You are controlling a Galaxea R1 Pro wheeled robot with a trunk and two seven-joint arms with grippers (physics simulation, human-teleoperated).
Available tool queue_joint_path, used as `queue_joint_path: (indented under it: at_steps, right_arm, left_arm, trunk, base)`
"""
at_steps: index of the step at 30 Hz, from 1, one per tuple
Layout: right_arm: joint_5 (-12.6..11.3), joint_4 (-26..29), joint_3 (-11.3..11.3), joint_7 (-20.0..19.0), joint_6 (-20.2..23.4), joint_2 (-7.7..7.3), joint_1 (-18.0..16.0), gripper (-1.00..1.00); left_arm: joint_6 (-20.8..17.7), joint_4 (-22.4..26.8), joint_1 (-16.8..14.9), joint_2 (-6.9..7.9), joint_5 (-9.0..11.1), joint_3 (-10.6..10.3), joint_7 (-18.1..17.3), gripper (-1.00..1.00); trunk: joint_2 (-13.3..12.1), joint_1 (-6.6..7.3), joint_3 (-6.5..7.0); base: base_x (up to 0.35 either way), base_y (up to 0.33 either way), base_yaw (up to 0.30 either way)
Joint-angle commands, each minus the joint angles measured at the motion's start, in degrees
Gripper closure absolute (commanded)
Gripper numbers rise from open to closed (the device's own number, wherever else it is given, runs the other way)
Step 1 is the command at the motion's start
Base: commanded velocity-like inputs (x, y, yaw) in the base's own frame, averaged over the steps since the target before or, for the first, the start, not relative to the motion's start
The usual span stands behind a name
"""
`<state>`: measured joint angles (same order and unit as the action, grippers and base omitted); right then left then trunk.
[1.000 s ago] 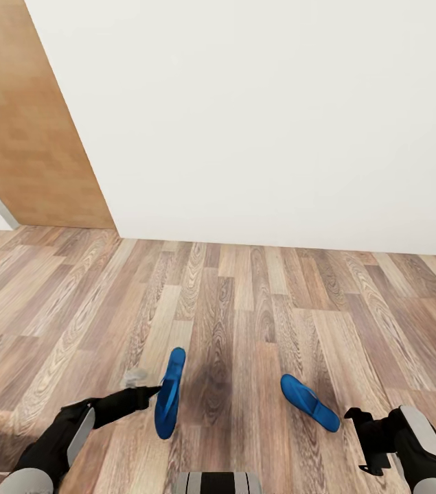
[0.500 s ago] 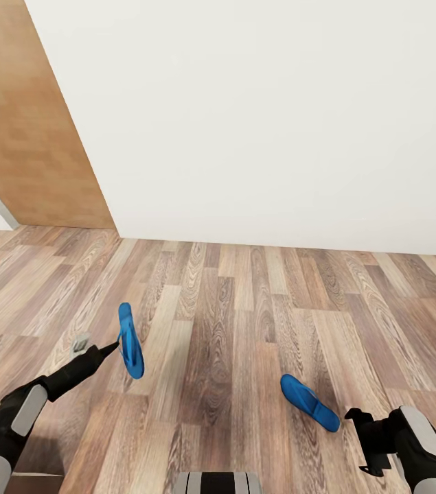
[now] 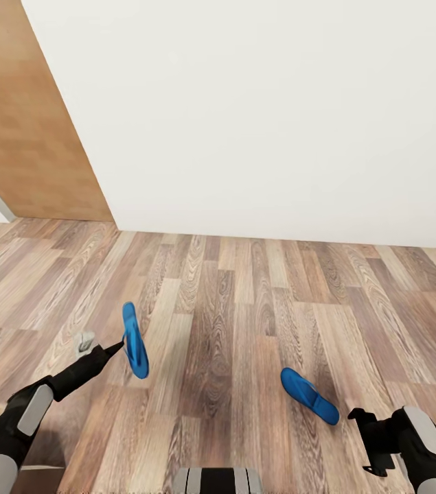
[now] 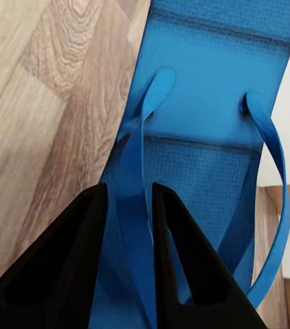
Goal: In the bedroom, move the book from the bed onto either nightstand, and place the two sandals side by side next to the bed.
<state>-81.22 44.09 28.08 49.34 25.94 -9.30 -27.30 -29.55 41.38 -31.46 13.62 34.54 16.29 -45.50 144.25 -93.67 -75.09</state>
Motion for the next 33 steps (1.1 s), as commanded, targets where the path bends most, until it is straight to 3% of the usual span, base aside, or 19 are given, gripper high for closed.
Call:
queue_joint_path:
  at_steps: [1,11,18,20,22,23,24,25,28,33]
  right_arm:
    - [-0.17,0.05,0.13,0.32,0.34,0.00,-0.03,-1.00]
    - [-0.17,0.08,0.13,0.33,0.34,0.01,-0.03,-1.00]
    - [-0.20,0.27,0.13,0.21,-1.00,0.18,-0.73,-1.00]
    - [-0.23,-0.11,0.13,0.12,-4.96,0.47,-4.66,-1.00]
    - [-0.25,-0.51,0.13,0.04,-14.27,0.65,-9.52,-1.00]
    - [-0.25,-0.72,0.13,0.02,-16.99,0.67,-10.55,-1.00]
    - [-0.25,-1.53,0.09,0.00,-24.17,0.75,-12.86,-1.00]
    - [-0.27,-1.95,0.07,0.02,-27.15,0.79,-13.84,-1.00]
    - [-0.32,-2.54,0.05,0.05,-31.40,1.10,-15.91,-1.00]
    - [-0.40,-3.23,0.12,-0.23,-32.70,2.17,-16.95,-1.00]
  left_arm:
    - [-0.31,0.01,-0.05,-0.13,0.24,0.07,0.18,1.00]
    - [-0.15,0.02,-0.04,-0.56,0.26,-0.02,0.00,1.00]
    - [0.02,0.02,-0.05,-1.70,0.22,-0.17,0.18,1.00]
    - [0.07,0.02,-0.05,-1.92,0.22,-0.73,0.26,1.00]
    - [0.09,0.06,-0.05,-2.43,0.22,-1.77,0.17,1.00]
    - [0.09,0.07,-0.06,-2.52,0.23,-2.07,0.11,1.00]
    - [0.10,0.08,-0.03,-2.70,0.25,-2.75,0.05,1.00]
    - [0.10,0.08,-0.04,-2.79,0.25,-3.03,0.07,1.00]
    - [0.10,0.03,-0.01,-3.00,0.24,-3.37,0.18,1.00]
    - [0.10,-0.12,-0.04,-3.06,0.13,-3.39,0.37,1.00]
  trunk:
    - [0.03,-0.01,-0.27]
    - [0.17,-0.27,-2.48]
    - [0.17,-0.27,-2.48]
    - [0.17,-0.27,-2.48]
    - [0.17,-0.27,-2.48]
    - [0.17,-0.27,-2.48]
    - [0.17,-0.27,-2.48]
    - [0.17,-0.27,-2.48]
    - [0.17,-0.27,-2.48]
    - [0.17,-0.27,-2.48]
  base:
    - [0.000,0.000,0.000]
    - [0.000,0.000,0.000]
    - [0.000,0.000,0.000]
    - [0.000,0.000,0.000]
    - [0.000,0.000,0.000]
    - [0.000,0.000,0.000]
    - [0.000,0.000,0.000]
    - [0.000,0.000,0.000]
    - [0.000,0.000,0.000]
    - [0.000,0.000,0.000]
